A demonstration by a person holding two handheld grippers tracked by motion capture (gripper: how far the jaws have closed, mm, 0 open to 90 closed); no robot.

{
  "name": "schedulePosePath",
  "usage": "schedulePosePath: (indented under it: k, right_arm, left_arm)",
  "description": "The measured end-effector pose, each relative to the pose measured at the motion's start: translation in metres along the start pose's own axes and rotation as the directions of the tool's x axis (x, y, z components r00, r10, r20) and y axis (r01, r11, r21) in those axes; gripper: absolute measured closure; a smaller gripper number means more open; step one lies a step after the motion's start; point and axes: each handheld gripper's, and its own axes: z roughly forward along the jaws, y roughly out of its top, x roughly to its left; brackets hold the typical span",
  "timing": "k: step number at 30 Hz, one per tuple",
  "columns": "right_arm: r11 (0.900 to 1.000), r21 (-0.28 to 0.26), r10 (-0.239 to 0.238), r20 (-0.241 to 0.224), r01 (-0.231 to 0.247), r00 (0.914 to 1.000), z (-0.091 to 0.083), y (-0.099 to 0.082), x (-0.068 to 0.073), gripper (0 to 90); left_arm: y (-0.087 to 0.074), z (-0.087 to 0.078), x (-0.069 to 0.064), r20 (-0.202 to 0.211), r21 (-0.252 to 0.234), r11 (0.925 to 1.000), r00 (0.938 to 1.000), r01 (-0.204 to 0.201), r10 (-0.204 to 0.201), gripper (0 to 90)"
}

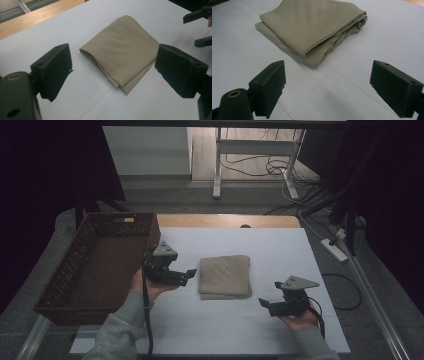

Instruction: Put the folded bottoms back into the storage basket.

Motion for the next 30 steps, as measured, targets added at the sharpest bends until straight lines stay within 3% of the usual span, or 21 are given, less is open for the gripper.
schedulePosePath:
  k: [30]
  right_arm:
    - [0.9999, 0.013, -0.005, -0.009, 0.005, 1.0000, 0.003, -0.001, 0.000, 13.2]
  left_arm:
    - [0.020, 0.065, 0.020, -0.012, 0.029, 0.9995, 0.9998, 0.015, -0.015, 15.0]
